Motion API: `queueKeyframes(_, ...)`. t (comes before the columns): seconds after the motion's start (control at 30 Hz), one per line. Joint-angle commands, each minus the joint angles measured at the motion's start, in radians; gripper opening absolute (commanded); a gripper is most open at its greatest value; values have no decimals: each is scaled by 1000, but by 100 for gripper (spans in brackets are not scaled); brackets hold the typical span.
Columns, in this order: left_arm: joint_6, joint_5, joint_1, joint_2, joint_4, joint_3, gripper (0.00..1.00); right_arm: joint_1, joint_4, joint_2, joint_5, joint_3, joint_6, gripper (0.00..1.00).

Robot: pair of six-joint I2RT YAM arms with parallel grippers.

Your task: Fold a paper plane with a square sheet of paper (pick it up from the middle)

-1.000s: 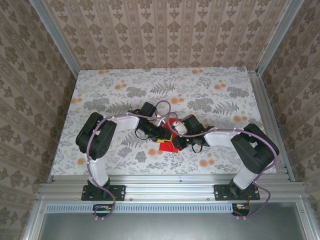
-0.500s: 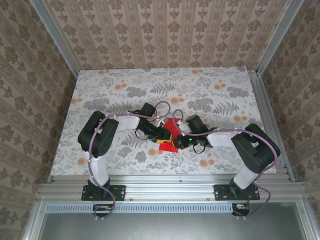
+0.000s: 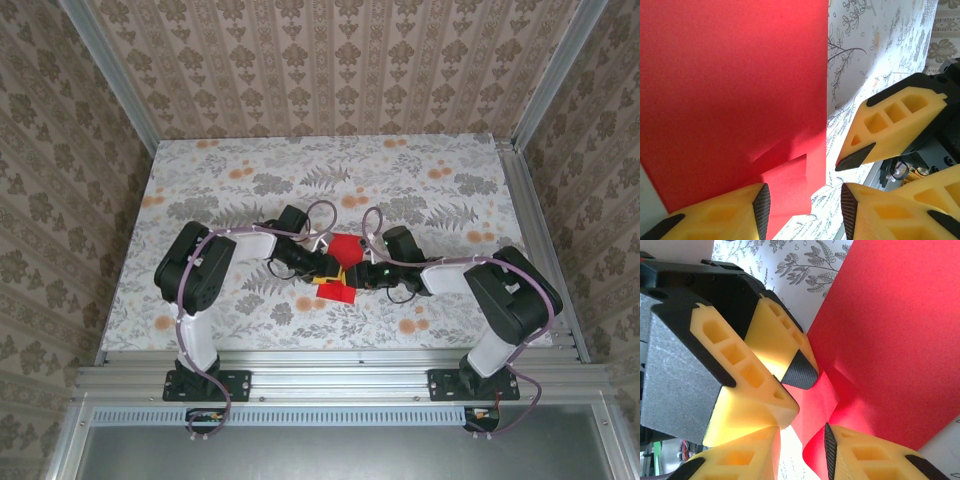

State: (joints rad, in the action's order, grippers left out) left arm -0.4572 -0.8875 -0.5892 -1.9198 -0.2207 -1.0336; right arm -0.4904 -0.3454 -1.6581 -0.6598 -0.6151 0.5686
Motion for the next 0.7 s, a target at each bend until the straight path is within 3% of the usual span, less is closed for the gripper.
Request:
queueKeyframes(0.0,-26,-31,9,0,34,19,44,4,11,-29,-35,-17,41,32)
queueKeyframes(0.67,-81,-57,20,2,110,47,45,5,-73,-128,-86,-45,156,33)
